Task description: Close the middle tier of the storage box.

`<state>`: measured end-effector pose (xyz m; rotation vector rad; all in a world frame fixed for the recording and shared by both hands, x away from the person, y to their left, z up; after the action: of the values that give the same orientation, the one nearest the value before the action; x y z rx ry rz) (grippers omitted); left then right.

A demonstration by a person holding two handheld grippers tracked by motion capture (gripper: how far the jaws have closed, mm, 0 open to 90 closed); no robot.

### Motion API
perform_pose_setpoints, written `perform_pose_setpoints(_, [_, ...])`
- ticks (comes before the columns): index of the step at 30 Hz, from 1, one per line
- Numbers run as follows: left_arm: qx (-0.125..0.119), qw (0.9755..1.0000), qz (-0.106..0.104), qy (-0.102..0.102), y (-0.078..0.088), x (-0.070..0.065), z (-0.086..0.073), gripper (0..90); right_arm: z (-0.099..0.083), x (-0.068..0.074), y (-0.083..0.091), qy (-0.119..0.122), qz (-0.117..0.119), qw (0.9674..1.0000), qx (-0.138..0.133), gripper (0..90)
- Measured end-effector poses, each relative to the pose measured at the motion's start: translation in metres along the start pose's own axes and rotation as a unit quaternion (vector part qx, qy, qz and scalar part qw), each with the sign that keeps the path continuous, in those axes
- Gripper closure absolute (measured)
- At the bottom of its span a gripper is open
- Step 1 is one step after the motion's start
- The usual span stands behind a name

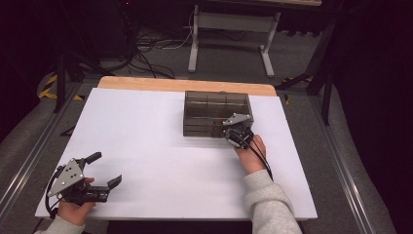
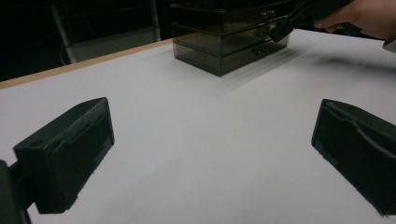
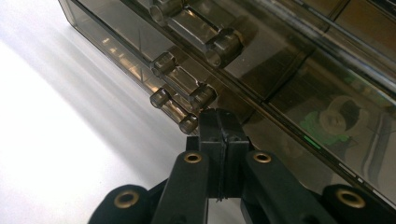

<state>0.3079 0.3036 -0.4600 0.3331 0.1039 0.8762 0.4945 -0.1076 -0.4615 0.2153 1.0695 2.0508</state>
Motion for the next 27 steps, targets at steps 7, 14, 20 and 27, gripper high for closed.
perform_pose_setpoints(7, [0.000, 1.0000, -0.001, 0.000, 0.000, 0.000, 0.000, 0.2, 0.000, 0.001, 0.001, 0.008, -0.008, 0.9999, 0.002, 88.3])
perform_pose_setpoints(14, [-0.001, 1.0000, -0.001, 0.002, 0.000, 0.000, 0.000, 0.2, -0.001, 0.005, 0.010, 0.015, -0.009, 0.9998, 0.013, 80.5])
perform_pose_setpoints(20, [0.001, 1.0000, -0.001, 0.001, -0.001, 0.000, 0.000, 0.2, 0.001, 0.006, 0.022, 0.000, 0.004, 1.0000, 0.000, 70.1])
perform_pose_setpoints(27, [0.001, 1.0000, -0.001, 0.000, -0.001, 0.000, 0.000, 0.1, 0.003, 0.009, 0.032, 0.002, 0.013, 0.9997, -0.019, 57.5])
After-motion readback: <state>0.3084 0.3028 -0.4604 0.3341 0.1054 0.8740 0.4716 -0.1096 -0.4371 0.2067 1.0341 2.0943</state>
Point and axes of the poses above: each handheld gripper's, and its own axes: y roughly backward along the jaws, z roughly out of its top, x roughly to its left, the point moved 4 cm from there along -y, roughly forward along the jaws, and after that the axes turned 4 degrees about x, right-handed, at the moved point
